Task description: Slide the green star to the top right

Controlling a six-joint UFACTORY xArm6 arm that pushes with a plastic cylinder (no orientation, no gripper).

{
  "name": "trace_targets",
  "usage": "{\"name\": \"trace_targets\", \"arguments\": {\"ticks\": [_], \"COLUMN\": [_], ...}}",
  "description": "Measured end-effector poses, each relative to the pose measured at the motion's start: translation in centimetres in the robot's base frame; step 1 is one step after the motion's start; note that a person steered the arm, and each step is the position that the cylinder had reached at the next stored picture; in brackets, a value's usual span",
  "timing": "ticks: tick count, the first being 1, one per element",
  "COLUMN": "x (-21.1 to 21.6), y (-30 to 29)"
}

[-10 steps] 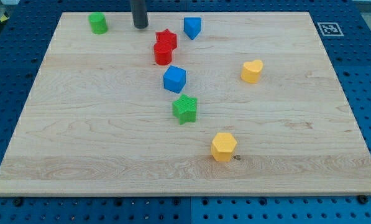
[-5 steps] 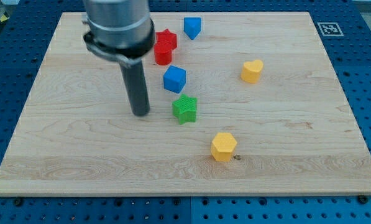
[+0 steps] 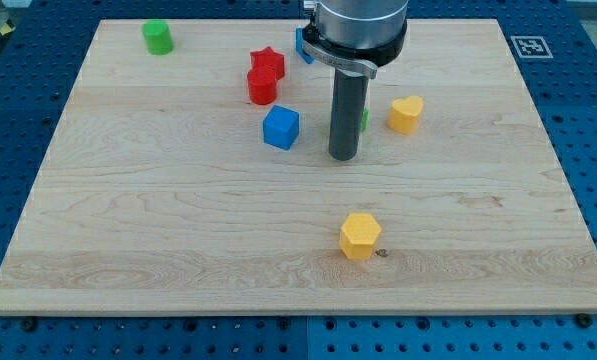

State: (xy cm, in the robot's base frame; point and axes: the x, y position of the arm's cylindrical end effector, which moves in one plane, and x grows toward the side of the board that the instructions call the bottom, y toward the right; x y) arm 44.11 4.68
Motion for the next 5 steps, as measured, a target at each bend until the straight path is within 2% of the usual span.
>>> {"name": "trace_targets", "arguments": {"ticks": [2, 3, 4, 5], "x": [-12.2, -11.5, -10.3, -12.1], "y": [4.3, 3.4, -0.4, -2.7]}}
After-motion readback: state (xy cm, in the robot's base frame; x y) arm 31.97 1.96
